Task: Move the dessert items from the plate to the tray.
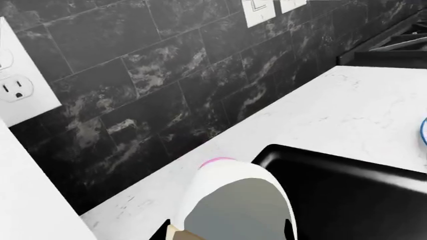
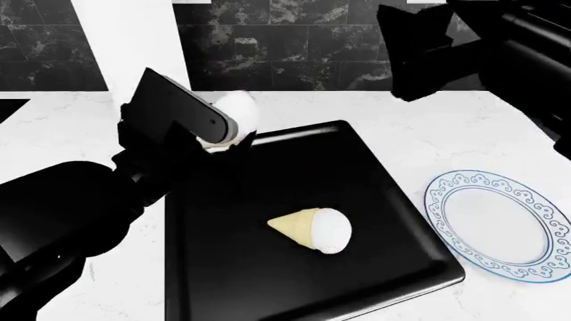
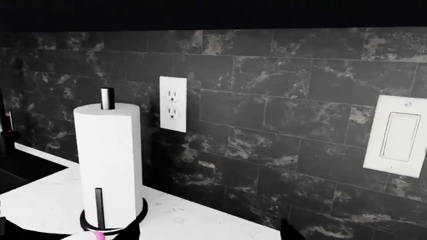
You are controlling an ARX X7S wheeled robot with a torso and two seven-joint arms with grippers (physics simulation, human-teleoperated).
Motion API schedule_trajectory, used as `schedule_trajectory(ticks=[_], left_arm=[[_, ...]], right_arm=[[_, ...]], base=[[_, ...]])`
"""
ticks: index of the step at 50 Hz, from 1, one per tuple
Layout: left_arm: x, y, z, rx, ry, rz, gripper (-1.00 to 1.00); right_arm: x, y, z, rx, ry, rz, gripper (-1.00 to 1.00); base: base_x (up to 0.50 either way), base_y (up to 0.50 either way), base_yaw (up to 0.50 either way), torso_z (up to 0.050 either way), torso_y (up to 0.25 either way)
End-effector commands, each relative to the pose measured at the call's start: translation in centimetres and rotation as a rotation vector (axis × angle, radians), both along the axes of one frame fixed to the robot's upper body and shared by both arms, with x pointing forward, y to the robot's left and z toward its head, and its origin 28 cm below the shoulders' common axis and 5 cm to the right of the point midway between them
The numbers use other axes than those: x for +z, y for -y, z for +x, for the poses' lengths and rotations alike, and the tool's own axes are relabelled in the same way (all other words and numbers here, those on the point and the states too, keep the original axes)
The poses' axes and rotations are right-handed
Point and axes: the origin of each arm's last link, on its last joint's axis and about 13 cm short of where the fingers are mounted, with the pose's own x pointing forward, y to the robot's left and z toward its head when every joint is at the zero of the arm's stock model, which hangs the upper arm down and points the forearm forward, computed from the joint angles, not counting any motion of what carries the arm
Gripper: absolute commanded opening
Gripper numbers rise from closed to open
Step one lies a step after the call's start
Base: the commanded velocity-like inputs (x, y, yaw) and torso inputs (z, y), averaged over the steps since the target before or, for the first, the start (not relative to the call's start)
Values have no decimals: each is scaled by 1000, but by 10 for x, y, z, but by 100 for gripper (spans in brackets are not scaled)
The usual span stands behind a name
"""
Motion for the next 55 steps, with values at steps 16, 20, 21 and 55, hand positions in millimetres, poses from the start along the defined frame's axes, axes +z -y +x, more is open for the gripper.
schedule_trajectory(ticks=[16,20,21,55], left_arm=[[-25,20,31,-133,-281,-40,-100],[-26,20,32,-146,-324,-78,-100],[-26,20,32,-147,-328,-83,-100],[-27,14,33,-116,-313,-133,100]], right_arm=[[9,7,5,-101,72,80,100],[6,7,7,-102,63,70,100],[5,7,7,-102,61,66,100],[0,6,8,-88,25,63,100]], base=[[0,0,0,0,0],[0,0,0,0,0],[0,0,0,0,0],[0,0,0,0,0]])
